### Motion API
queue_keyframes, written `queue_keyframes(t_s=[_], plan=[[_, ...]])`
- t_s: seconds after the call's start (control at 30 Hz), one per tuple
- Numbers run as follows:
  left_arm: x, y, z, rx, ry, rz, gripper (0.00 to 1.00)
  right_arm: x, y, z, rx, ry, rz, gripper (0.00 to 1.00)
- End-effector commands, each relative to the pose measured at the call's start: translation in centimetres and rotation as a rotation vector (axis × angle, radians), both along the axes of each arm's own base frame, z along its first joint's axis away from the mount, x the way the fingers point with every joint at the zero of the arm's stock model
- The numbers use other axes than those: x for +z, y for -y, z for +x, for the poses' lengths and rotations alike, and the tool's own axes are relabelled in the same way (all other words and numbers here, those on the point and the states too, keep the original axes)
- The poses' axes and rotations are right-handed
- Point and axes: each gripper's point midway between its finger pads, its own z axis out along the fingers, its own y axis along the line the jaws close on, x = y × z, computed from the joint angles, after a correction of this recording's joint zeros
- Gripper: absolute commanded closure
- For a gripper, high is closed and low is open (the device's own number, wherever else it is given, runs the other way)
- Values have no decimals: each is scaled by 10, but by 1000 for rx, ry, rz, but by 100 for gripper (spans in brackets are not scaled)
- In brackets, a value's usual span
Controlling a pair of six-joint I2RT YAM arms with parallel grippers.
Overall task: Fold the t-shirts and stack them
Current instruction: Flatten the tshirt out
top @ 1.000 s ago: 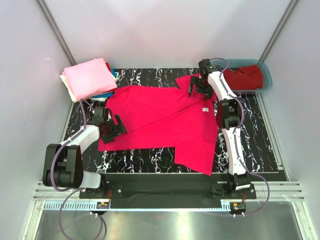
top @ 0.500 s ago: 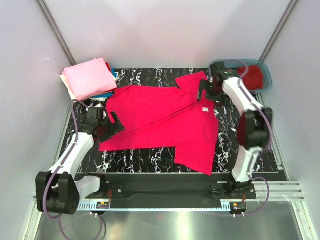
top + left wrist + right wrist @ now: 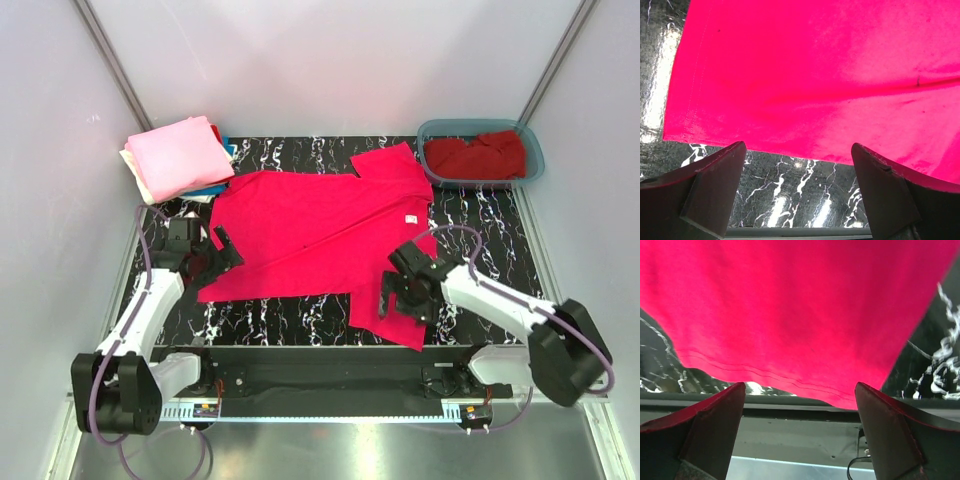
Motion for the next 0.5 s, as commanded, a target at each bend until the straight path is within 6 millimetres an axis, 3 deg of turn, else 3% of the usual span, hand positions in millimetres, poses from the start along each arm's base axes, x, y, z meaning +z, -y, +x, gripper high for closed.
queue_keyframes(t_s=[0.0, 0.07, 0.23, 0.47], plan=[[16, 0, 2, -7, 56, 1, 7, -1, 11, -4, -166, 66, -3, 4], [16, 0, 0, -7, 54, -2, 7, -8, 21, -12, -204, 61, -23, 11], [15, 3, -1, -6, 57, -21, 7, -15, 34, -27, -235, 30, -66, 16], [19, 4, 2, -1, 69, -29, 7, -17, 27, -35, -216, -21, -91, 24]])
